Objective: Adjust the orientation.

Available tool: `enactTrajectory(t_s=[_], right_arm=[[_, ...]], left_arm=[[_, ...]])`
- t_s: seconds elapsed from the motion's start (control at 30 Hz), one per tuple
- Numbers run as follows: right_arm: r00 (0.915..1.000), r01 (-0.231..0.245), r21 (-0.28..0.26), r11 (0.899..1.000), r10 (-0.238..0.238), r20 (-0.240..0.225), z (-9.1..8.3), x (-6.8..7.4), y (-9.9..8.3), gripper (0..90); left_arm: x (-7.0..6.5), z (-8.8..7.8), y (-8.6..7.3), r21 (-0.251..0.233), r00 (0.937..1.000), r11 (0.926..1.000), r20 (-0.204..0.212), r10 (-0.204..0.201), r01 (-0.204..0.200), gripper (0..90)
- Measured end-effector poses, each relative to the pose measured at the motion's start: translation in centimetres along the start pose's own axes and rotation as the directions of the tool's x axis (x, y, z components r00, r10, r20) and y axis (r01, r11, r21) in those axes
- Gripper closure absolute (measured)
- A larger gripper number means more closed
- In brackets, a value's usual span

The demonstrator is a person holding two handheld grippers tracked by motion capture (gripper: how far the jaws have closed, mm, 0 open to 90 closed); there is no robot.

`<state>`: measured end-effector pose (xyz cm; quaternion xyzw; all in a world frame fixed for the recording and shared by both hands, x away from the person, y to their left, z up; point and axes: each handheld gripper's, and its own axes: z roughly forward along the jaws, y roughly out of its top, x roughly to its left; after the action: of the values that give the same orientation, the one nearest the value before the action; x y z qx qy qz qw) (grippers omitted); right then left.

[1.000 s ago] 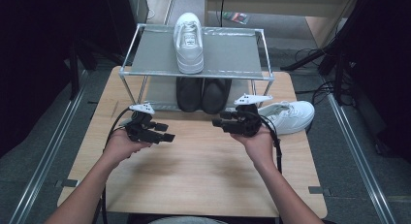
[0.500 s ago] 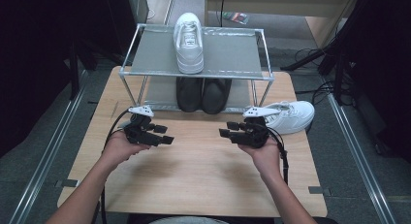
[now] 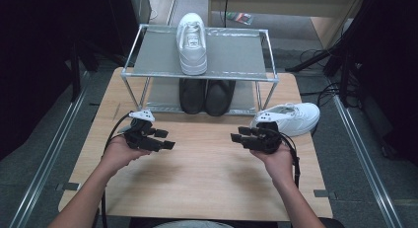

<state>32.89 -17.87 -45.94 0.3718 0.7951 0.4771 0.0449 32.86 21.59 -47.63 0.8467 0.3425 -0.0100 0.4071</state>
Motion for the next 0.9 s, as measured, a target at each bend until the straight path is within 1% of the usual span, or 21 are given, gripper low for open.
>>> enactTrajectory(t_s=[0.03,0.13,0.23,0.3,0.37,0.43,0.5,0.6,0.7,0.8,0.83,0.9], right_arm=[[1.0,0.003,0.002,1.0,-0.003,0.003,-0.1,-0.1,0.0,54.1],[0.9998,0.004,0.006,1.0,-0.004,0.018,-0.4,-0.5,-0.1,54.1],[0.9996,-0.007,0.008,1.0,0.007,0.027,-0.7,-1.0,-0.2,54.2],[0.9991,-0.013,0.007,1.0,0.013,0.04,-1.0,-1.6,-0.2,54.2],[0.9983,-0.032,0.004,0.999,0.032,0.049,-1.2,-2.2,-0.2,54.3],[0.9973,-0.042,0.002,0.999,0.042,0.06,-1.5,-2.7,-0.2,54.6],[0.9957,-0.047,0.002,0.999,0.047,0.08,-1.8,-3.2,-0.2,54.8],[0.9935,-0.064,-0.006,0.998,0.065,0.094,-2.3,-3.8,0.0,55.1],[0.9902,-0.077,-0.024,0.997,0.079,0.115,-3.2,-4.5,0.5,55.6],[0.9873,-0.076,-0.046,0.996,0.082,0.136,-4.0,-5.2,1.1,55.7],[0.985,-0.073,-0.044,0.996,0.079,0.153,-4.2,-5.5,1.5,55.6],[0.9818,-0.079,-0.014,0.997,0.08,0.172,-4.0,-6.2,1.7,55.5]], left_arm=[[0.0,0.0,0.0,0.001,1.0,1.0,0.005,0.001,-0.001,37.4],[0.0,0.0,0.0,-0.003,1.0,1.0,0.005,0.002,-0.002,37.4],[-0.1,0.1,0.0,-0.001,1.0,1.0,0.006,0.002,-0.002,37.3],[-0.1,0.1,0.0,0.002,1.0,1.0,0.003,0.004,-0.004,37.4],[-0.1,0.1,0.0,-0.001,1.0,1.0,0.006,0.003,-0.003,37.4],[-0.1,0.1,-0.1,0.002,1.0,1.0,0.003,0.003,-0.003,37.3],[-0.1,0.1,-0.1,0.0,1.0,1.0,0.003,0.005,-0.005,37.4],[-0.2,0.0,-0.2,-0.002,1.0,1.0,0.002,0.002,-0.002,37.3],[-0.2,-0.1,-0.3,0.001,1.0,1.0,-0.002,0.005,-0.005,37.4],[-0.3,-0.2,-0.5,0.0,1.0,1.0,-0.004,0.002,-0.002,37.4],[-0.4,-0.2,-0.6,0.002,1.0,1.0,-0.004,0.003,-0.003,37.3],[-0.4,-0.3,-0.7,0.006,0.9999,1.0,-0.01,0.001,-0.001,37.3]])
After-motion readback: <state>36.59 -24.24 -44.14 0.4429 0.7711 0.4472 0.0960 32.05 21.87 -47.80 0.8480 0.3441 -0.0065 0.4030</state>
